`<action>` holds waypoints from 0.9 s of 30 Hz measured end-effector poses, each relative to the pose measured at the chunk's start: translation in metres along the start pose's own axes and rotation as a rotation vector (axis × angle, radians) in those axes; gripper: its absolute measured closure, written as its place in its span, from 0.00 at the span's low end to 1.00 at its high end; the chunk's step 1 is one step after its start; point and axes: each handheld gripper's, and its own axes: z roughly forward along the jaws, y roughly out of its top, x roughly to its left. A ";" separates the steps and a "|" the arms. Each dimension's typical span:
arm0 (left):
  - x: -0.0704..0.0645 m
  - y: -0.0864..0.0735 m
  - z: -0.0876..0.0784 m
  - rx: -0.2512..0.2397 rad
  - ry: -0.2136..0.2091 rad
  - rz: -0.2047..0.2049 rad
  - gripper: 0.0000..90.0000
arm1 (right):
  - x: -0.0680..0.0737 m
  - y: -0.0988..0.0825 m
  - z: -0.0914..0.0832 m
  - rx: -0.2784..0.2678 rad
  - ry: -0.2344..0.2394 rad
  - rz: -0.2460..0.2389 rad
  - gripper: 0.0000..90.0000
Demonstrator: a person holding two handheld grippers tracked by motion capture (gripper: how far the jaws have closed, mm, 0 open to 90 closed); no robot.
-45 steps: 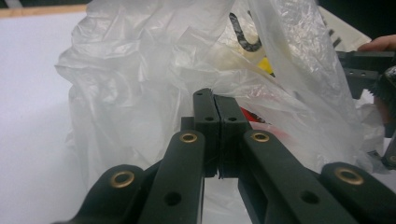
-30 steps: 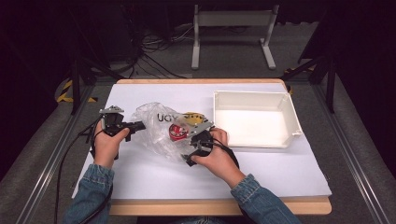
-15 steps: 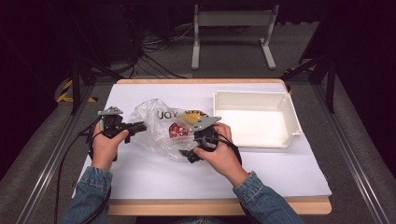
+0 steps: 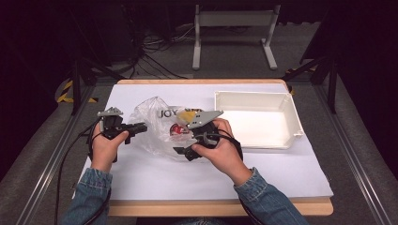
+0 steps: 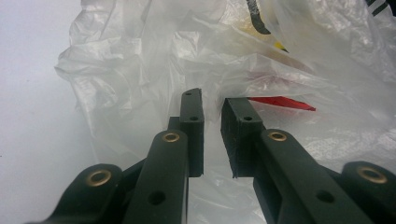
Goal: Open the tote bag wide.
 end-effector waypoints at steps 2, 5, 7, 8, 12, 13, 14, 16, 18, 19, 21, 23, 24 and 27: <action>-0.001 0.000 0.001 0.000 -0.005 -0.005 0.88 | 0.002 0.002 -0.003 -0.017 -0.009 0.000 0.14; -0.002 0.001 0.002 0.000 -0.006 -0.008 0.88 | 0.004 0.006 -0.008 -0.085 -0.052 -0.013 0.19; -0.002 0.001 0.002 0.002 -0.009 -0.004 0.88 | 0.004 0.009 -0.010 -0.110 -0.070 -0.006 0.23; -0.002 0.001 0.003 0.003 -0.008 -0.005 0.88 | 0.003 0.010 -0.011 -0.123 -0.078 0.007 0.25; -0.002 0.001 0.003 0.007 -0.010 -0.003 0.89 | -0.002 0.013 -0.010 -0.149 -0.068 0.049 0.39; -0.002 0.001 0.004 0.005 -0.009 -0.004 0.89 | -0.003 0.013 -0.009 -0.147 -0.076 0.051 0.42; -0.002 0.001 0.004 0.007 -0.009 -0.001 0.89 | -0.005 0.013 -0.007 -0.146 -0.083 0.052 0.45; -0.002 0.001 0.004 0.010 -0.011 0.003 0.89 | -0.008 0.014 -0.001 -0.138 -0.091 0.052 0.51; -0.002 0.001 0.003 0.014 -0.010 0.006 0.90 | -0.012 0.013 0.006 -0.125 -0.096 0.057 0.54; -0.001 0.000 0.003 0.016 -0.012 0.004 0.91 | -0.013 0.013 0.011 -0.115 -0.092 0.062 0.57; -0.001 0.000 0.003 0.018 -0.016 -0.002 0.92 | -0.014 0.012 0.016 -0.104 -0.089 0.065 0.59; 0.000 -0.001 0.004 0.028 -0.016 0.000 0.93 | -0.017 0.011 0.026 -0.085 -0.089 0.068 0.60; 0.000 -0.002 0.004 0.033 -0.019 -0.008 0.93 | -0.018 0.010 0.032 -0.074 -0.091 0.068 0.58; 0.002 -0.003 0.005 0.046 -0.018 -0.007 0.94 | -0.022 0.006 0.044 -0.057 -0.085 0.078 0.42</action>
